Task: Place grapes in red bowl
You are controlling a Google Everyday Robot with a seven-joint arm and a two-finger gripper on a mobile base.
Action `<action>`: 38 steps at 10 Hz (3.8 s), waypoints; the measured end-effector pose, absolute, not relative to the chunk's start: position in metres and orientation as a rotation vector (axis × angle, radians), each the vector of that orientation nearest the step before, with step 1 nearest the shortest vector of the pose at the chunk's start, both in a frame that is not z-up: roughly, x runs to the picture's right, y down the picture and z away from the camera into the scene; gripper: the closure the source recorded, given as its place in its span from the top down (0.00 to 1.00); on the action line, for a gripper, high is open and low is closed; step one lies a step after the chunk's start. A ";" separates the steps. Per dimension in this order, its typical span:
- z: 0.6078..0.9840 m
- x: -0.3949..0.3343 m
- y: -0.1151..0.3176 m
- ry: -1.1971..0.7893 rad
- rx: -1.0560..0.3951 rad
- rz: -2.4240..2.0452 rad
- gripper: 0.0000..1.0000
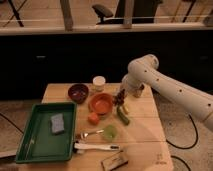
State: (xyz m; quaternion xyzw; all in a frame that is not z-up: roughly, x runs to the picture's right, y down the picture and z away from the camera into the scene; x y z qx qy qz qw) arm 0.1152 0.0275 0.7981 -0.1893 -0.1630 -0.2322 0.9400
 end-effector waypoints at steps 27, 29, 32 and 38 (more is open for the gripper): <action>0.820 0.090 0.014 -0.495 -0.370 -0.620 0.00; 0.823 0.088 0.012 -0.507 -0.371 -0.630 0.00; 0.826 0.080 0.010 -0.532 -0.372 -0.651 0.00; 0.828 0.072 0.010 -0.571 -0.383 -0.687 0.00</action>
